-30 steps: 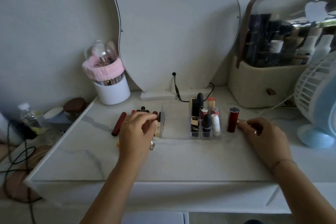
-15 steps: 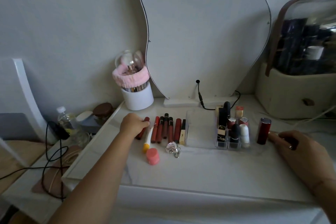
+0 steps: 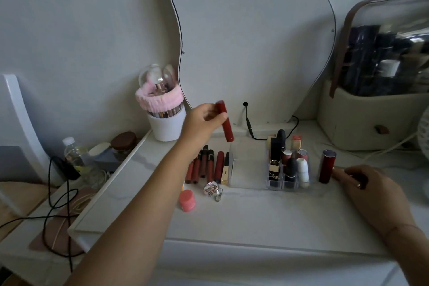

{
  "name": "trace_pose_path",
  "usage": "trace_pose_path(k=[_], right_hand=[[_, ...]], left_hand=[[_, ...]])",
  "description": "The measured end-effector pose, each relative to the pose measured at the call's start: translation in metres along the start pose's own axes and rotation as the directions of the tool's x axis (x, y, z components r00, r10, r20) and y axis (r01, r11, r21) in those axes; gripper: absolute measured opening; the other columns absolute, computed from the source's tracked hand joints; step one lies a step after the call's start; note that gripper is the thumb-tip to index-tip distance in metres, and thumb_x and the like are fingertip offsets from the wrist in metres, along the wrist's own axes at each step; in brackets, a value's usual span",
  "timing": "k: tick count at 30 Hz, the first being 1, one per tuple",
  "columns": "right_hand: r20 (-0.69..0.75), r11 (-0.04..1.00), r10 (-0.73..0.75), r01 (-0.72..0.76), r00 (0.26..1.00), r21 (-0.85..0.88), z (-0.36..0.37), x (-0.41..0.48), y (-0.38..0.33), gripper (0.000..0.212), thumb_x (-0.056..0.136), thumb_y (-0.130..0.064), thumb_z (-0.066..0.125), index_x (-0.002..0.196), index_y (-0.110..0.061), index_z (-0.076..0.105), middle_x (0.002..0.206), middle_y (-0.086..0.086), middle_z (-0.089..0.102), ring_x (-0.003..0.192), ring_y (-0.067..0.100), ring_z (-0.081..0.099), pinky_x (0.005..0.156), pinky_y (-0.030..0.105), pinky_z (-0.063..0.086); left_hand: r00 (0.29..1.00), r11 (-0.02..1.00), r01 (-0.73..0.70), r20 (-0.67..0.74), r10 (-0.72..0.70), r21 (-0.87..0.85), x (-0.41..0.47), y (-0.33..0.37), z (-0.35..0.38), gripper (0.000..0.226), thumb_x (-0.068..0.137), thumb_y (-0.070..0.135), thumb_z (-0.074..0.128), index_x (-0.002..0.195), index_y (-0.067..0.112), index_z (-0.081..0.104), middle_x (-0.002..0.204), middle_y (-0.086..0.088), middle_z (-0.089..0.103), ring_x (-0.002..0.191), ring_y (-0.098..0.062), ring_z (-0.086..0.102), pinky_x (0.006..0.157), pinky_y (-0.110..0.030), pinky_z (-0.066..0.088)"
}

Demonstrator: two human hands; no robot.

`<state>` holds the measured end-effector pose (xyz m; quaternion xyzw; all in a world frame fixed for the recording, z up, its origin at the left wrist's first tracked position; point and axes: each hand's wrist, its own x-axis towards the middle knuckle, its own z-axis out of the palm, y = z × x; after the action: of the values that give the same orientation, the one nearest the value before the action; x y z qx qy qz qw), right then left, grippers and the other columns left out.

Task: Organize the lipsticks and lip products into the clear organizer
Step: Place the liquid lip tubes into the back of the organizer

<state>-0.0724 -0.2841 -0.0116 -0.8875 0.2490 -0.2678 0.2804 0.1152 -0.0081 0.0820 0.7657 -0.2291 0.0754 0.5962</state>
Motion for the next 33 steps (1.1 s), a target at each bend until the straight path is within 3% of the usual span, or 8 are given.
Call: trace_pose_path(k=[5, 13, 17, 23, 26, 29, 33], right_hand=[[-0.004, 1.000, 0.023, -0.023, 1.000, 0.009, 0.000, 0.000, 0.000, 0.027, 0.083, -0.038, 0.061, 0.093, -0.013, 0.065, 0.092, 0.009, 0.062, 0.082, 0.027, 0.054, 0.071, 0.033, 0.042], [0.001, 1.000, 0.022, -0.022, 1.000, 0.009, 0.002, 0.001, 0.002, 0.029, 0.084, -0.040, 0.060, 0.096, -0.014, 0.064, 0.093, 0.008, 0.062, 0.084, 0.025, 0.055, 0.074, 0.034, 0.045], [0.009, 1.000, 0.027, -0.027, 1.000, -0.004, 0.002, 0.001, 0.003, 0.027, 0.084, -0.037, 0.061, 0.098, -0.014, 0.065, 0.096, 0.008, 0.063, 0.086, 0.026, 0.056, 0.075, 0.035, 0.047], [0.007, 0.999, 0.030, -0.030, 1.000, -0.012, 0.002, 0.002, 0.003, 0.023, 0.084, -0.032, 0.062, 0.097, -0.014, 0.065, 0.094, 0.009, 0.062, 0.085, 0.027, 0.055, 0.073, 0.035, 0.045], [0.011, 1.000, 0.025, -0.025, 1.000, -0.004, 0.002, 0.001, 0.003, 0.026, 0.084, -0.037, 0.060, 0.096, -0.015, 0.064, 0.092, 0.007, 0.061, 0.084, 0.026, 0.055, 0.071, 0.034, 0.044], [-0.002, 1.000, 0.027, -0.027, 1.000, 0.009, 0.002, 0.000, 0.002, 0.027, 0.083, -0.043, 0.060, 0.093, -0.018, 0.064, 0.089, 0.004, 0.059, 0.081, 0.024, 0.053, 0.069, 0.033, 0.042], [0.002, 1.000, 0.013, -0.013, 1.000, -0.001, 0.002, 0.001, 0.002, 0.025, 0.082, -0.042, 0.060, 0.090, -0.018, 0.064, 0.087, 0.005, 0.059, 0.078, 0.023, 0.051, 0.067, 0.032, 0.040]], left_hand=[[0.996, 0.997, 0.015, 0.086, -0.022, 0.080, -0.007, -0.016, 0.026, 0.016, 0.079, 0.018, 0.071, 0.093, 0.021, 0.067, 0.087, 0.007, 0.070, 0.080, -0.004, 0.064, 0.072, -0.007, 0.048], [0.987, 0.987, 0.096, 0.116, -0.111, 0.131, -0.015, -0.045, 0.029, 0.018, 0.077, 0.017, 0.072, 0.086, 0.030, 0.065, 0.087, 0.009, 0.071, 0.082, -0.006, 0.067, 0.077, -0.019, 0.048], [0.989, 0.988, 0.098, 0.103, -0.110, 0.119, -0.015, -0.050, 0.030, 0.019, 0.077, 0.018, 0.072, 0.093, 0.024, 0.066, 0.089, 0.006, 0.072, 0.081, -0.006, 0.067, 0.076, -0.019, 0.047], [0.981, 0.986, 0.119, 0.139, -0.134, 0.113, -0.015, -0.050, 0.027, 0.032, 0.076, 0.017, 0.074, 0.106, 0.017, 0.064, 0.098, -0.002, 0.072, 0.090, -0.014, 0.067, 0.088, -0.033, 0.052], [0.979, 0.988, 0.099, 0.165, -0.118, 0.122, -0.017, -0.050, 0.012, 0.035, 0.076, 0.025, 0.074, 0.109, 0.021, 0.064, 0.100, 0.005, 0.071, 0.087, -0.004, 0.066, 0.081, -0.022, 0.049], [0.991, 0.978, 0.104, 0.063, -0.116, 0.180, -0.019, -0.057, -0.021, 0.022, 0.079, 0.031, 0.069, 0.101, 0.031, 0.066, 0.096, 0.016, 0.069, 0.088, 0.007, 0.063, 0.076, -0.014, 0.045], [0.971, 0.926, 0.222, -0.158, -0.181, 0.304, -0.015, -0.079, -0.054, 0.016, 0.081, 0.023, 0.067, 0.097, 0.020, 0.068, 0.092, 0.003, 0.069, 0.092, -0.014, 0.064, 0.077, -0.022, 0.044]])
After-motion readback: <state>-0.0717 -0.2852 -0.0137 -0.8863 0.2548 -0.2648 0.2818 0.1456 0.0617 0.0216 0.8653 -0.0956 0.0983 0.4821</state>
